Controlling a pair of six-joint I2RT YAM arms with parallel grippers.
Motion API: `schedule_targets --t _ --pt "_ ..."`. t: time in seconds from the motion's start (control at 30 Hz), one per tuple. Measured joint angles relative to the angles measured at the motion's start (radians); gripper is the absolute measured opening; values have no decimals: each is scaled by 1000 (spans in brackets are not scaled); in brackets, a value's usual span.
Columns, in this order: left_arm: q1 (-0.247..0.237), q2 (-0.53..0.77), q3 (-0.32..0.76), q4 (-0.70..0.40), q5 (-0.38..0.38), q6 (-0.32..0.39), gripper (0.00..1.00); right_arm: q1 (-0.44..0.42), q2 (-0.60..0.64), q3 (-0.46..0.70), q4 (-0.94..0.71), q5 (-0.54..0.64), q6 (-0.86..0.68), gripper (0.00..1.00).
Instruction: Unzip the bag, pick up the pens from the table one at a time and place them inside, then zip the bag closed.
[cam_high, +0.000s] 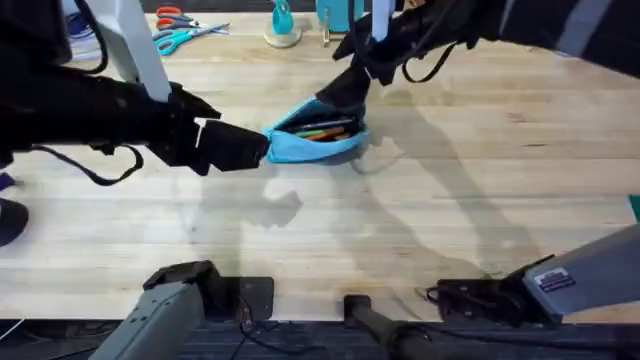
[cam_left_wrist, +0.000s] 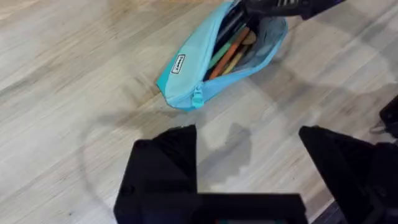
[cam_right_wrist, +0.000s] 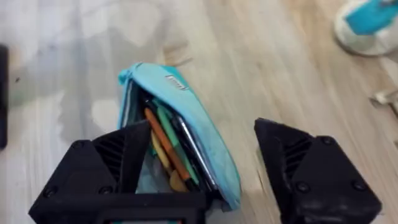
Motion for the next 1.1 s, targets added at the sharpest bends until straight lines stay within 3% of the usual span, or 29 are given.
schedule_targets --t 0.5,0.6,0.83,1.1 --pt "0 0 0 39 0 2 995 8 -156 2 -53 286 139 997" --pt "0 0 0 44 0 38 997 18 -175 3 -90 312 156 997" --pt "27 0 0 30 -1 236 994 46 -183 3 -115 334 170 997" --pt "132 0 0 -2 27 547 995 50 -217 3 -145 342 171 997"
